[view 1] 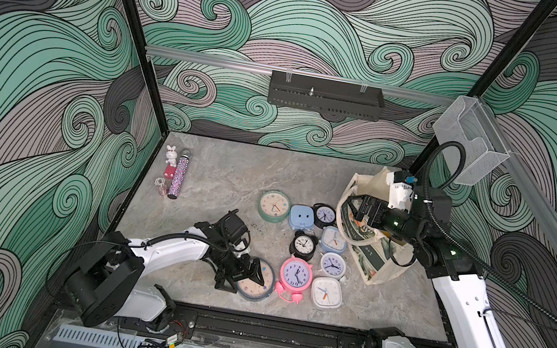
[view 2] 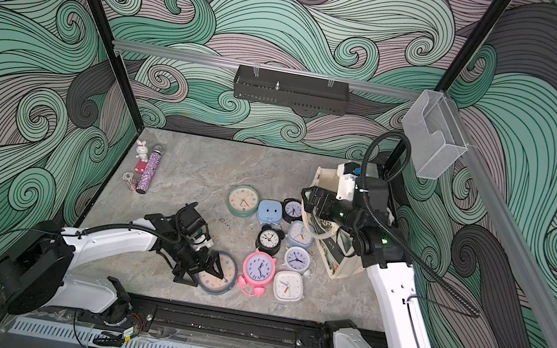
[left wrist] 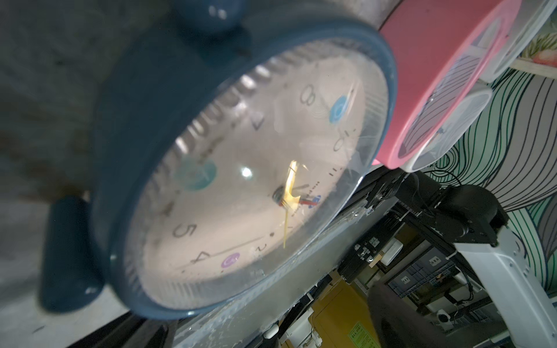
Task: Put the alarm clock into the canvas bag
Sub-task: Move the alarm to the center of the board.
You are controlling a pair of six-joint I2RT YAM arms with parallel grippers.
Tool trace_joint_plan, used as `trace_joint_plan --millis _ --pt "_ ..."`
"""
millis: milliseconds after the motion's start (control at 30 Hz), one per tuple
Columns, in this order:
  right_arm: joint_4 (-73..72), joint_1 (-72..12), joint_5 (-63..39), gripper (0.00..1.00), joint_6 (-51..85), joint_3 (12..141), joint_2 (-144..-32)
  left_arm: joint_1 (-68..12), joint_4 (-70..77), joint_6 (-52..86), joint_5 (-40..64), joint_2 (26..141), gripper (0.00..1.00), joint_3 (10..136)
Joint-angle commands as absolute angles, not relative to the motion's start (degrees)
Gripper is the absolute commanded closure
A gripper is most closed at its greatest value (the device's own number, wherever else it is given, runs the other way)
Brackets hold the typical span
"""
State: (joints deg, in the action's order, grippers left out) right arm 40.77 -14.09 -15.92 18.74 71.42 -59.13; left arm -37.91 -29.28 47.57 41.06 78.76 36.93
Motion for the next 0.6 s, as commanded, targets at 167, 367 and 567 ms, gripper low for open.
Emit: trace_joint_plan --millis 167,367,567 --pt "40.46 -15.73 -16.90 0.00 16.95 72.25 -60.37 -41.04 -16.86 50.25 40.70 89.11 0.01 47.36" --pt "39.14 -15.82 -17.27 0.00 17.05 71.78 -61.33 -41.29 -11.59 52.57 36.42 93.72 0.01 52.62" --pt "38.43 -16.99 -16.84 0.00 17.19 70.60 -61.83 -41.22 -20.58 44.96 33.23 92.15 0.01 56.82"
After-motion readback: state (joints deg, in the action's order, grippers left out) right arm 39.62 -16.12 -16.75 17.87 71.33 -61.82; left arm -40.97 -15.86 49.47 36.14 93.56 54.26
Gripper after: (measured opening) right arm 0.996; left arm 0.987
